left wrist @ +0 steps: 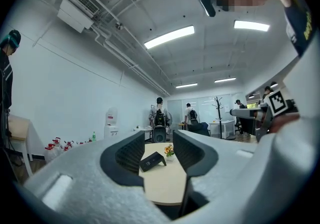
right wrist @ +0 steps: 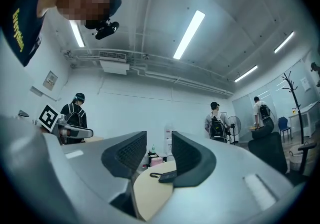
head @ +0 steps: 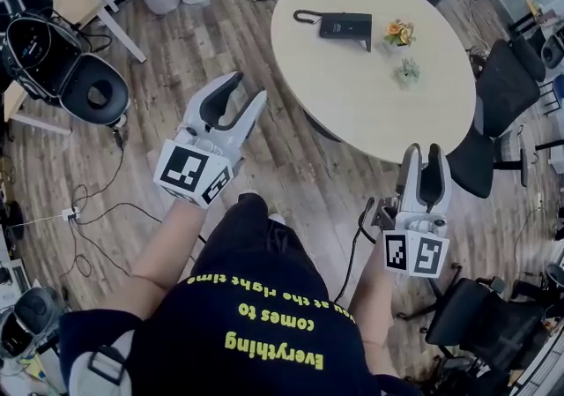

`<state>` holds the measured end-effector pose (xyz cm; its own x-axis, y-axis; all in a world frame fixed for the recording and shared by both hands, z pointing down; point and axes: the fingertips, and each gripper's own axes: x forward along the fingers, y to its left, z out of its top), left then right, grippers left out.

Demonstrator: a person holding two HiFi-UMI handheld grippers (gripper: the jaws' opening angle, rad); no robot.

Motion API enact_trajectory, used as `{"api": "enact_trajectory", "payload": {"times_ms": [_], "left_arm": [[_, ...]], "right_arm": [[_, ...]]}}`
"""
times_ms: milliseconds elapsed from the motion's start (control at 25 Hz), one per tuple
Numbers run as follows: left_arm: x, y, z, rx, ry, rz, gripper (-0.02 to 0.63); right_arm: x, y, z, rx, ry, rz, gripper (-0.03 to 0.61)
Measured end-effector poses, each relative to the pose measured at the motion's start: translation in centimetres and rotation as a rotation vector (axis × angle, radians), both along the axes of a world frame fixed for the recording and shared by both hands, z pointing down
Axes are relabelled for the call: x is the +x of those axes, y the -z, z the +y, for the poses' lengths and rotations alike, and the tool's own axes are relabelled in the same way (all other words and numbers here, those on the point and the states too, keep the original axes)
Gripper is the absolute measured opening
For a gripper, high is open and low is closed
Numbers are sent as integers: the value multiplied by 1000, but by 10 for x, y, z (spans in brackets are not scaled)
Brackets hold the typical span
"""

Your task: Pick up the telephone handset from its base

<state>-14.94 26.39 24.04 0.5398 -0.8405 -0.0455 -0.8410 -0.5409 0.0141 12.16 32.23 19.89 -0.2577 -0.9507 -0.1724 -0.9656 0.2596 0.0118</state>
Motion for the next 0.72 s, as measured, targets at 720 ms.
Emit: {"api": "enact_trajectory", "payload": {"times_ms": [720], "left_arm": [[8, -14, -132, -20, -72, -45, 227]], "right_arm": [[-13, -12, -121, -40, -33, 13, 195]]}}
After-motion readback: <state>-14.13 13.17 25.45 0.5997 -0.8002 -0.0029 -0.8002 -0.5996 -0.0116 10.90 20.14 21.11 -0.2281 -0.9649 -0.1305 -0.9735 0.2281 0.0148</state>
